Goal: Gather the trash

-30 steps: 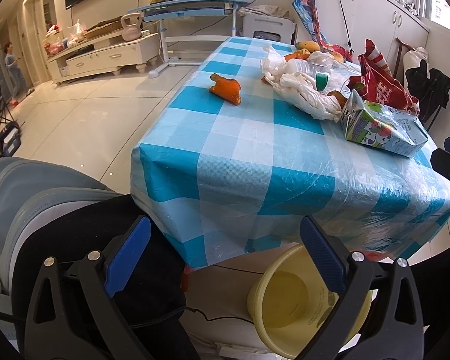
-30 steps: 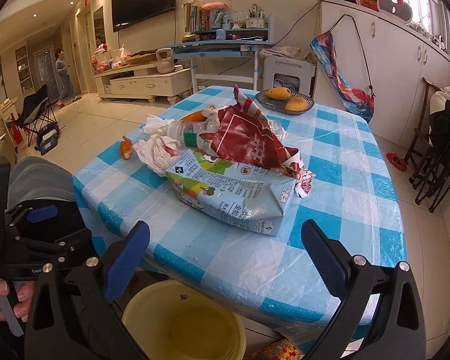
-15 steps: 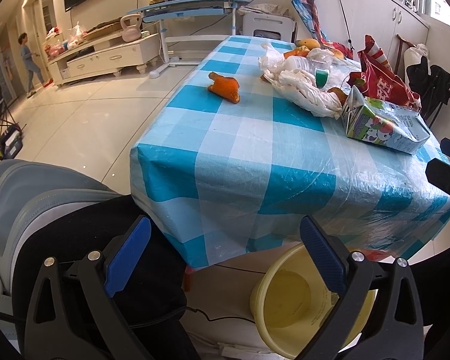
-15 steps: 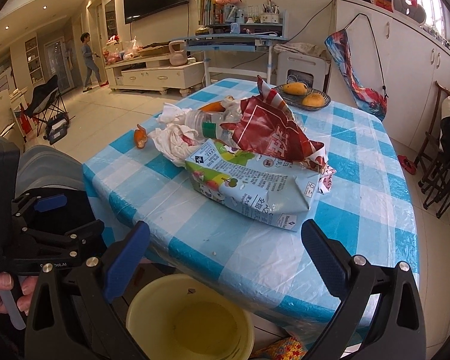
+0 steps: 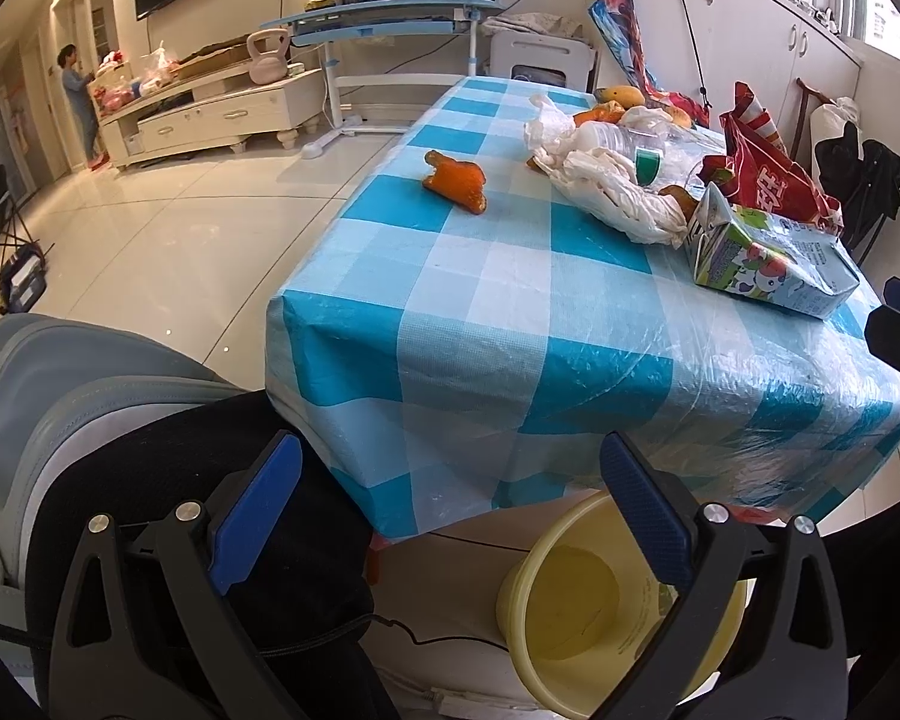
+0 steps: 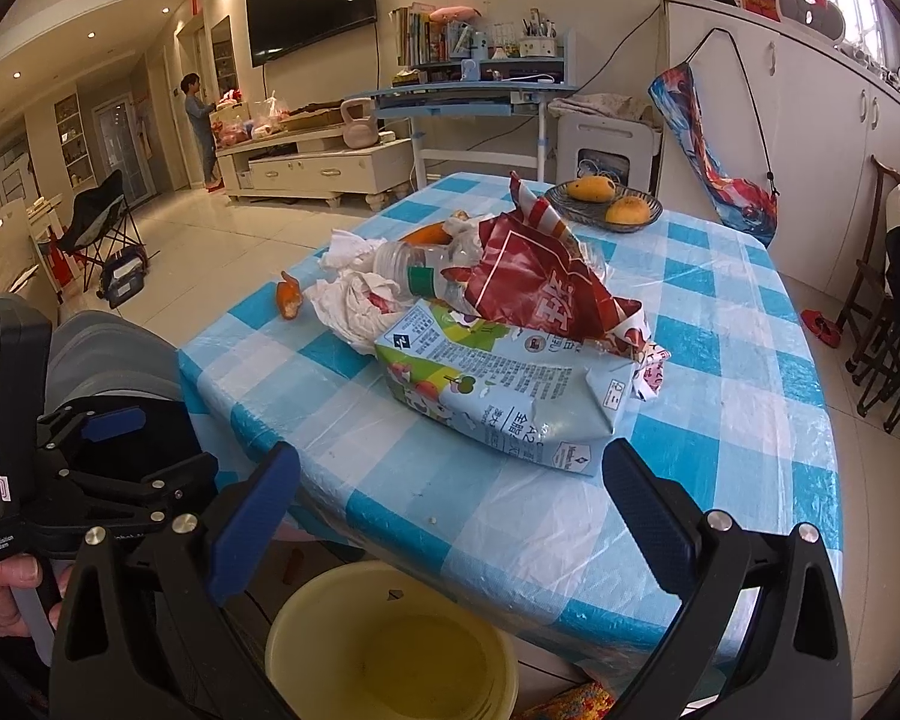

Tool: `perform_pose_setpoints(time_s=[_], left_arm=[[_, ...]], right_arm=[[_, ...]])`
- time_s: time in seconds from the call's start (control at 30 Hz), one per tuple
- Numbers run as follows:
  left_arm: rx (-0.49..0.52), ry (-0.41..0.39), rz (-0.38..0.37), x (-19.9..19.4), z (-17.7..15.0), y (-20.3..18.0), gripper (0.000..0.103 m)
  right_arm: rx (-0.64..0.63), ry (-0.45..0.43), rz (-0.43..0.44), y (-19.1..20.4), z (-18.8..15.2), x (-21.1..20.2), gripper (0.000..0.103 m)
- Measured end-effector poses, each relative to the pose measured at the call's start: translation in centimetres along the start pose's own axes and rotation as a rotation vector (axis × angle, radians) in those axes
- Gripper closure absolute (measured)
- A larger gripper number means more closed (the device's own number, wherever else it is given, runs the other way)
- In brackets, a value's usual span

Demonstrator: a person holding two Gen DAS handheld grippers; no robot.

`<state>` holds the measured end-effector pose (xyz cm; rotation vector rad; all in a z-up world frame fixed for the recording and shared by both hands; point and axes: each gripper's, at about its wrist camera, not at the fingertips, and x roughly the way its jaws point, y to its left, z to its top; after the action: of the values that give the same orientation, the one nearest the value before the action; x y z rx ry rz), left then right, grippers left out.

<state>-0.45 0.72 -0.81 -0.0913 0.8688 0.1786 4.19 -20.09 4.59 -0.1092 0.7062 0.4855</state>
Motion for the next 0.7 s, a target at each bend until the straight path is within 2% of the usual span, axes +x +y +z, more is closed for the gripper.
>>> perform_pose_setpoints(time_s=[0.1,0.23,0.43,0.57,0.7], left_arm=[[-0.009,-0.038,0.008,-0.9,0.5,0.4,0.006],[-0.045,-0.056,-0.021,-1.5,2.1,1.2,0.006],[-0.1,-0.051,0.001,0.0,6.4,2.4,0.01],[-0.137,-0.043,0.014,1.8,9.0,2.6,0.015],[-0.113,0.001,0.027,4.6,11.0,1.9,0.026]], right_arm=[[-0.009,-0.003,0.008,0.2,0.2,-0.1,0.006],[-0.011,-0.02,0.017,-0.1,0.9,-0.4,0.006],[-0.031,-0.037,0.001,-1.7,3.7,-0.3,0.007],[-0.054,-0.05,0.104,-1.2,4.7,0.1,0.009],[-0.179,-0.007,0.21,2.5,4.7,2.0,0.022]])
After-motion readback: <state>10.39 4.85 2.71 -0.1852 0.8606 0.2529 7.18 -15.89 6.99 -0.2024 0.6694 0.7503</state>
